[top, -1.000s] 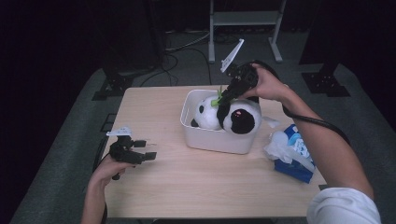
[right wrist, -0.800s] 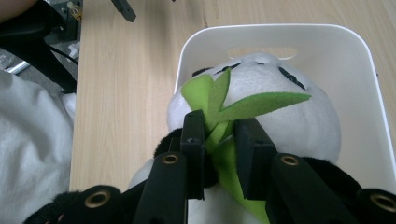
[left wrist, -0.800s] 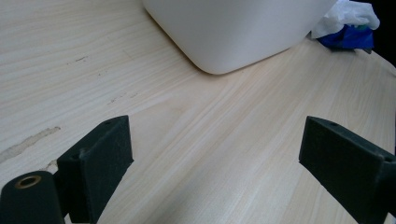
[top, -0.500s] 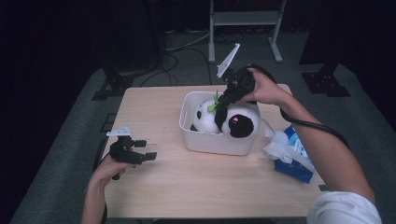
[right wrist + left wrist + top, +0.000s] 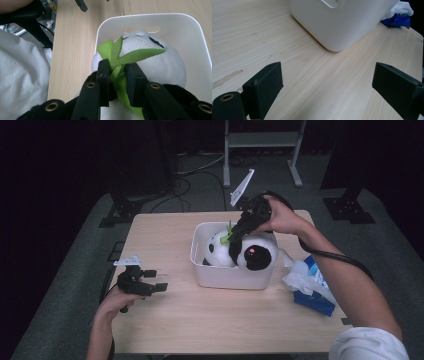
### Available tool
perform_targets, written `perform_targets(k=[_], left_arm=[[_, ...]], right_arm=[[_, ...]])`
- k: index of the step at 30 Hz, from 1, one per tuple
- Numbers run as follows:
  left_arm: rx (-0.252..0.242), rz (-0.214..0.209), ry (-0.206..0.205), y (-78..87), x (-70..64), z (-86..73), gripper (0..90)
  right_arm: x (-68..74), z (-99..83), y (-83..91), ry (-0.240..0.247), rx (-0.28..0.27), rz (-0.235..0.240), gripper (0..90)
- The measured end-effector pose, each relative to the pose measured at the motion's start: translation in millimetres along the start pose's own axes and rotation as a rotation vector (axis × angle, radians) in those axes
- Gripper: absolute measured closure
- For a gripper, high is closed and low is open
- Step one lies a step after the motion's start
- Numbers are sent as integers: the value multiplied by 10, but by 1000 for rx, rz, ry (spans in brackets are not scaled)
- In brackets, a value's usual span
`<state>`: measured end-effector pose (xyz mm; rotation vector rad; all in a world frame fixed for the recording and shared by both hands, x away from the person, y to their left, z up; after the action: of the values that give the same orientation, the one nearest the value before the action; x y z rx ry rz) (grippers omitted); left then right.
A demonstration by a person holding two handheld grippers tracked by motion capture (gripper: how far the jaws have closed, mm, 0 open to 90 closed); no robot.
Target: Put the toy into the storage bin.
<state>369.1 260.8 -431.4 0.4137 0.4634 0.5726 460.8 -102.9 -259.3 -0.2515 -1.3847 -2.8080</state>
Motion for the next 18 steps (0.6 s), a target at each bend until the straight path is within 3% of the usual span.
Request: perform_targets(k=[7, 12, 18], left_arm=[[-2, 3, 4, 12, 3, 1, 84], [0, 3, 7, 5, 15, -10, 84], [4, 1, 9, -4, 16, -17, 84]], right_arm=[[-79, 25, 41, 1, -4, -13, 743], [-212, 42, 93, -9, -5, -75, 743], [-266, -62, -59, -24, 13, -78, 741]])
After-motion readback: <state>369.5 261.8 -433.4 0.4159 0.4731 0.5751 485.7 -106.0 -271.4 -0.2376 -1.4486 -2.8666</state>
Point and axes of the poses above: each handheld gripper's, and its own axes: y roughly backward along the jaws, z roughly out of its top, x roughly to its left, the point moved 2 cm from there along -y, roughly forward along the jaws, and after that the axes turned 4 degrees about -x, right-handed, at the moved point
